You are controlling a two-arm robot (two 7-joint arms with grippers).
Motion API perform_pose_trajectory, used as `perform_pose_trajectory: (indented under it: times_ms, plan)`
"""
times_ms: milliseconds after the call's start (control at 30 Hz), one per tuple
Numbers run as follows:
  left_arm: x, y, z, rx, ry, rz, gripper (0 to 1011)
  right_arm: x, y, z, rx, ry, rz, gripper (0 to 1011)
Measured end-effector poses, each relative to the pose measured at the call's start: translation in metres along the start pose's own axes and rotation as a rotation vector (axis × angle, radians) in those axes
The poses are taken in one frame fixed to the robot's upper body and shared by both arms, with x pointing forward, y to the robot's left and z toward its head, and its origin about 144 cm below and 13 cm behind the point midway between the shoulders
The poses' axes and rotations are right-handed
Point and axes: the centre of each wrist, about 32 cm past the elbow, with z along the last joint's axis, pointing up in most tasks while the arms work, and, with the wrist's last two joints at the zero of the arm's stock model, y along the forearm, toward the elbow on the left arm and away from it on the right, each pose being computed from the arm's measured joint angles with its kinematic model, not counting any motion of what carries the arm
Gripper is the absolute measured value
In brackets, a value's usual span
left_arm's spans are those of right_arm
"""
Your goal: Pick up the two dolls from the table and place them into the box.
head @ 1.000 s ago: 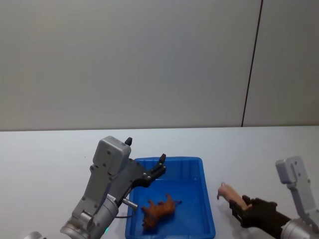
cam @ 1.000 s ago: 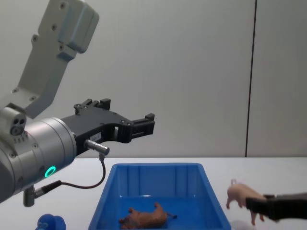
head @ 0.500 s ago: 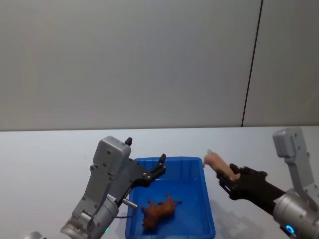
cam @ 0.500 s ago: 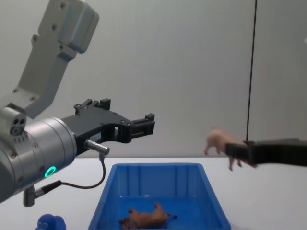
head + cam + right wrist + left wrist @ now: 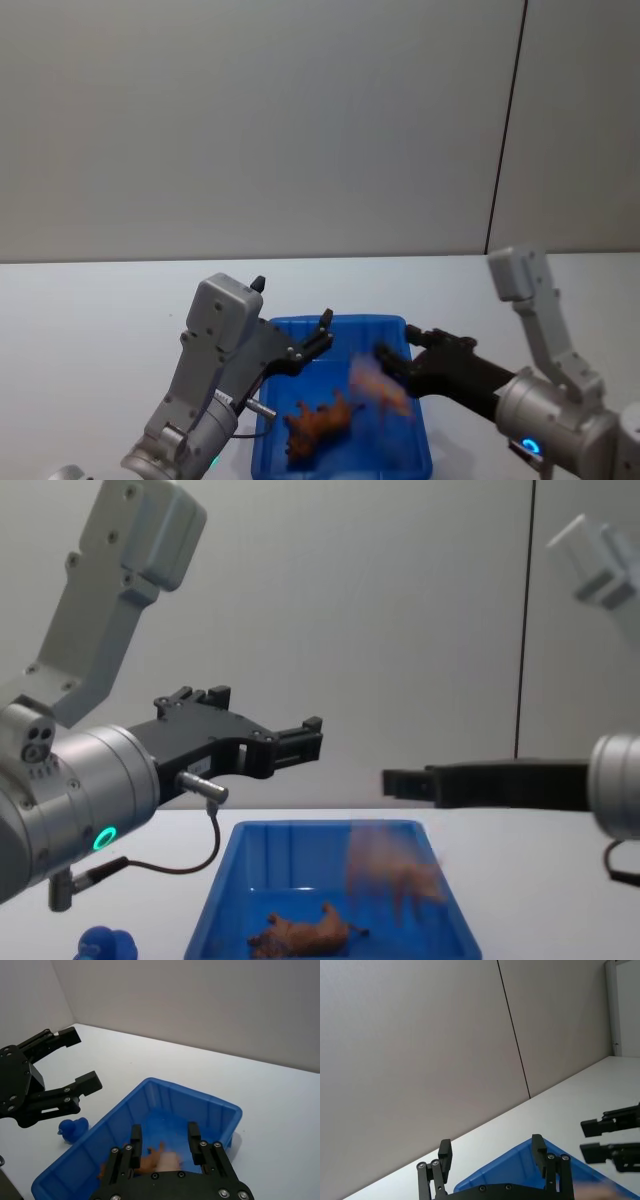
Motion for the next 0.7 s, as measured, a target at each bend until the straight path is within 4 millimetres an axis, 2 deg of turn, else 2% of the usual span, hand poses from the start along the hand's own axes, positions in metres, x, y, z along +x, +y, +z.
perform_pose_trajectory:
  times_ms: [200, 233, 300, 333, 433, 467, 600, 700]
  plan:
    - [0.000, 0.000, 0.000, 0.000, 0.000, 0.000, 1001, -0.003, 0.015, -0.004, -0.026, 0.011, 0.025, 662]
    - [0.000, 0.000, 0.000, 0.000, 0.000, 0.000, 1001, -0.004, 0.017, -0.005, -0.031, 0.013, 0.027, 721]
    - [0.000, 0.000, 0.000, 0.000, 0.000, 0.000, 1001, -0.004, 0.020, -0.006, -0.036, 0.013, 0.029, 752]
    - [0.000, 0.000, 0.000, 0.000, 0.000, 0.000, 1001, -0.004, 0.020, -0.006, -0.036, 0.013, 0.029, 817]
    - [0.000, 0.000, 0.000, 0.000, 0.000, 0.000, 1001, -0.003, 0.021, -0.007, -0.035, 0.008, 0.027, 870]
    - [0.000, 0.000, 0.000, 0.000, 0.000, 0.000, 1001, -0.003, 0.021, -0.008, -0.032, 0.004, 0.025, 921]
    - [0.000, 0.000, 0.000, 0.000, 0.000, 0.000, 1001, 0.001, 0.018, -0.010, -0.022, -0.013, 0.015, 1001]
    - [0.000, 0.000, 0.000, 0.000, 0.000, 0.000, 1001, 0.004, 0.012, -0.012, -0.009, -0.026, 0.007, 1001]
